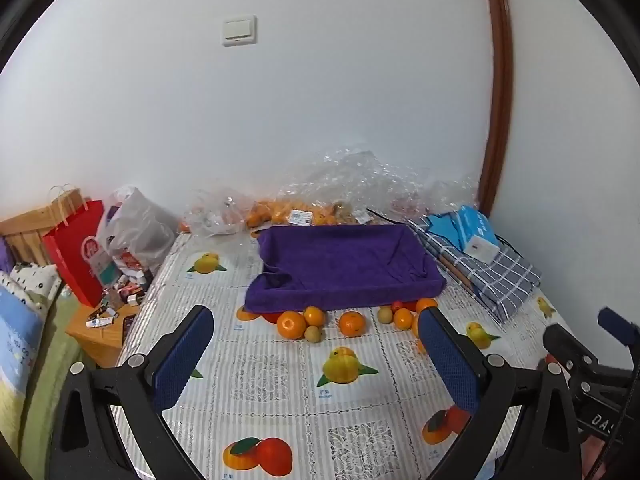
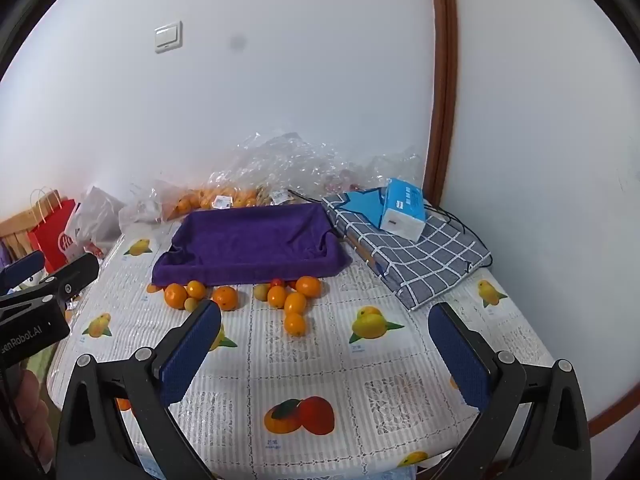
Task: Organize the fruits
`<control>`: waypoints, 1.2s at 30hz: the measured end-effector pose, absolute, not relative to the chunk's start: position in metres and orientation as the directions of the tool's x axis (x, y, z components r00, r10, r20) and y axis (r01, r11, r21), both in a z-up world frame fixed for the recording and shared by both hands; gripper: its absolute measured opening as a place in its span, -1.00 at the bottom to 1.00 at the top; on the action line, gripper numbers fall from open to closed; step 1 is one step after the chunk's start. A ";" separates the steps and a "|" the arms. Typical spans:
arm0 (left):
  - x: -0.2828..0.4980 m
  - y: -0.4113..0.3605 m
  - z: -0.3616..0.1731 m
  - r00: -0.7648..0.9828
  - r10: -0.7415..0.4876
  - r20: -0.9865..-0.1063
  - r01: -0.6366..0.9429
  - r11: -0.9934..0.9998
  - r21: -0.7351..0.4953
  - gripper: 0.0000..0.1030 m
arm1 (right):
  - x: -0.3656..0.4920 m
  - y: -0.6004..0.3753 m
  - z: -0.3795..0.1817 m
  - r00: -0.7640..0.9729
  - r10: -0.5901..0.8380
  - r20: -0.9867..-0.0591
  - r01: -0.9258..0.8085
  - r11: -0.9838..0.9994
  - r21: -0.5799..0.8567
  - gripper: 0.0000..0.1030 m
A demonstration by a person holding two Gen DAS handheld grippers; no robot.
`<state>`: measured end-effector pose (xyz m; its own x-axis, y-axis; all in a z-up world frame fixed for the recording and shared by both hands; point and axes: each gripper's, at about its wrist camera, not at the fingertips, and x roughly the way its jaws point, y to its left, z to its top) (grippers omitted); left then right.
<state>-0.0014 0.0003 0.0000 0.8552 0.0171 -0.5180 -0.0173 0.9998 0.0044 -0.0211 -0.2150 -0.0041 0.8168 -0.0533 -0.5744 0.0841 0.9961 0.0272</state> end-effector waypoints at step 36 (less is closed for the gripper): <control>-0.005 0.000 -0.006 0.839 -0.035 -0.543 0.017 0.999 -0.038 1.00 | -0.029 -0.221 0.000 0.814 -0.070 -0.577 0.103 0.994 0.024 0.98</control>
<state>-0.0046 0.0000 -0.0063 0.8388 -0.0352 -0.5433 0.0175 0.9991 -0.0377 -0.0292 -0.2210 -0.0001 0.8137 -0.0702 -0.5770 0.1026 0.9944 0.0237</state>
